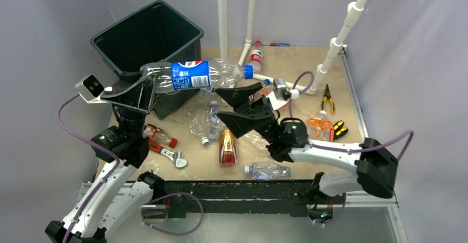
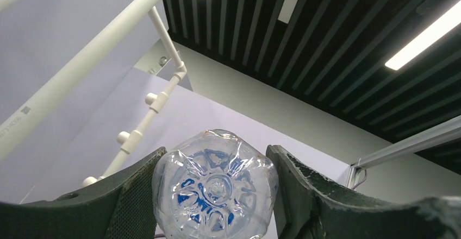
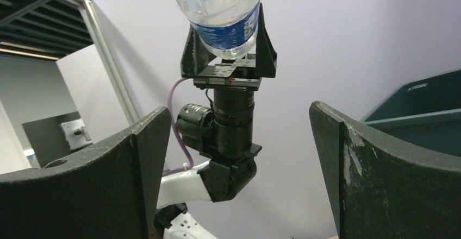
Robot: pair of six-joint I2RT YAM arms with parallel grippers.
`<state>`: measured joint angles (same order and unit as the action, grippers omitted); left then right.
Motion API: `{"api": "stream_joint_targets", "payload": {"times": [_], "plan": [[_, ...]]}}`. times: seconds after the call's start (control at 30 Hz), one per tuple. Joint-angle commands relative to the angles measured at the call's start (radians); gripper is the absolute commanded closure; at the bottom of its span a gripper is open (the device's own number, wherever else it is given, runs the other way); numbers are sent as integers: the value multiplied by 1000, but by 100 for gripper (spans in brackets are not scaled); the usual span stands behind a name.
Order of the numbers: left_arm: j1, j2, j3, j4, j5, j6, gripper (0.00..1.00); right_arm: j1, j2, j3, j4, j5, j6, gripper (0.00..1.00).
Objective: Put the plastic bottles in the bin
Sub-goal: Pick up the plastic bottle at the center of the board.
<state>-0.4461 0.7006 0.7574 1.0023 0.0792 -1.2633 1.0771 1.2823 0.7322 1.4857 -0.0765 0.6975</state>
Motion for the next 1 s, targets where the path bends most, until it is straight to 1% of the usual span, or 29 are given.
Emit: {"api": "stream_joint_targets", "payload": {"times": [0.0,0.13,0.2,0.33,0.47,0.63,0.67,0.8,0.87,0.97], "plan": [[3,17,32,21,-12,-37,100,56,88,125,199,141,-113,1],[3,17,22,19,-7,-46,100,69,170,221,220,188,-133,2],[3,11,13,18,-4,-48,100,70,208,264,234,180,-143,2],[3,-1,7,-9,0,-49,100,74,262,349,218,206,-177,2],[3,3,-3,-1,18,-71,100,75,311,397,254,248,-177,2],[3,-13,-19,-20,8,-82,100,76,370,437,348,234,-171,2],[3,-18,-20,-31,6,-81,100,77,382,449,361,204,-172,2],[3,-51,-11,-97,-25,-46,100,96,392,467,362,119,-223,1],[3,-63,-2,-137,-32,-25,100,100,394,466,374,116,-234,1],[3,-63,-20,-120,-32,-42,100,101,393,461,397,122,-239,1]]}}
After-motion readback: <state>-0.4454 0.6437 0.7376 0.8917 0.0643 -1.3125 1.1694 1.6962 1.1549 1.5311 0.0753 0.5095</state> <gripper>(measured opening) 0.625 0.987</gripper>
